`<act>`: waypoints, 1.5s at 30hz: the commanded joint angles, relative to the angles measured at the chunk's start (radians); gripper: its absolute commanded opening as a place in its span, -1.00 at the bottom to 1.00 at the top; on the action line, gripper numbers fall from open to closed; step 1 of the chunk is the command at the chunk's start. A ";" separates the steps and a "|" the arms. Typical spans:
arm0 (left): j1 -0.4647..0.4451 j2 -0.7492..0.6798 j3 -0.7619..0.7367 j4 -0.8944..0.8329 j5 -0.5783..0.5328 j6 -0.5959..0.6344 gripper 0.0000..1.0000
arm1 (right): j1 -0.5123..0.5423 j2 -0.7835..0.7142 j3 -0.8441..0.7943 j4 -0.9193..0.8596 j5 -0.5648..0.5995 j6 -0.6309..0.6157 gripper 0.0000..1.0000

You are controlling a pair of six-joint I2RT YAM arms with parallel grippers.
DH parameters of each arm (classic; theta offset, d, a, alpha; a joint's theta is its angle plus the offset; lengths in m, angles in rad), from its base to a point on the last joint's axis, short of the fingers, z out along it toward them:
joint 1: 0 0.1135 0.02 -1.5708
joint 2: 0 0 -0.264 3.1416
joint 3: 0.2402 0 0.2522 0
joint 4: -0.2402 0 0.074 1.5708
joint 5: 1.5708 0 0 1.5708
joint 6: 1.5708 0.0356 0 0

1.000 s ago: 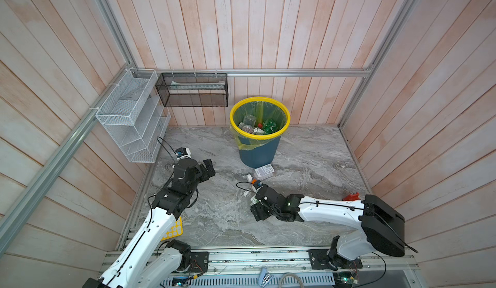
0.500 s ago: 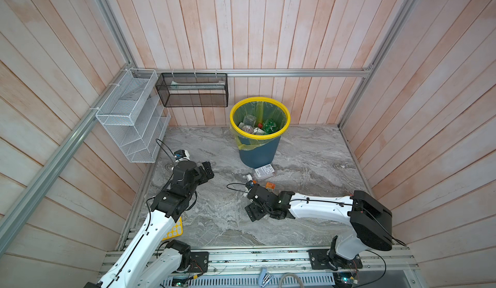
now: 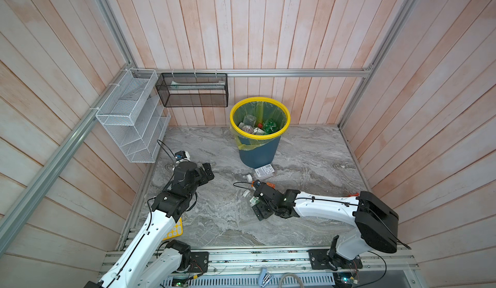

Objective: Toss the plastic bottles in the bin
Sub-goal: 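Withdraw the left arm while the right gripper reaches to the lime-label bottle, then grasp the clear lime-label bottle with the right gripper and lift it, then carry the lime-label bottle over the bin and open the right gripper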

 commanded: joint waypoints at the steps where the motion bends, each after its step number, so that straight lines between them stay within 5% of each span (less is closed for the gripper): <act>1: 0.005 -0.003 -0.016 0.001 0.001 -0.002 0.99 | 0.002 0.060 0.010 -0.015 -0.049 -0.044 0.80; 6: 0.007 -0.006 -0.018 -0.004 -0.004 -0.001 1.00 | 0.007 0.090 0.035 -0.013 -0.070 -0.067 0.62; 14: 0.020 0.002 -0.042 0.006 -0.019 -0.001 1.00 | 0.025 0.023 0.062 -0.005 -0.037 -0.086 -0.03; 23: 0.063 0.033 -0.114 0.026 0.015 -0.012 1.00 | 0.031 -0.492 -0.055 0.190 0.198 -0.124 -0.18; 31: 0.064 0.004 -0.135 0.073 0.043 0.021 1.00 | 0.010 -0.803 -0.034 0.443 0.437 -0.400 -0.15; 33: 0.062 0.004 -0.132 0.073 0.054 0.033 1.00 | -0.047 -0.770 0.038 0.447 0.420 -0.443 -0.14; 38: 0.056 0.014 -0.125 0.073 0.094 0.042 1.00 | -0.283 -0.548 0.256 0.418 0.124 -0.433 -0.13; 43: 0.028 0.016 -0.132 0.064 0.085 0.025 1.00 | -0.419 -0.171 0.594 0.242 -0.115 -0.387 -0.05; 45: 0.025 0.021 -0.130 0.055 0.085 0.027 0.99 | -0.435 -0.031 0.722 0.137 -0.122 -0.384 0.10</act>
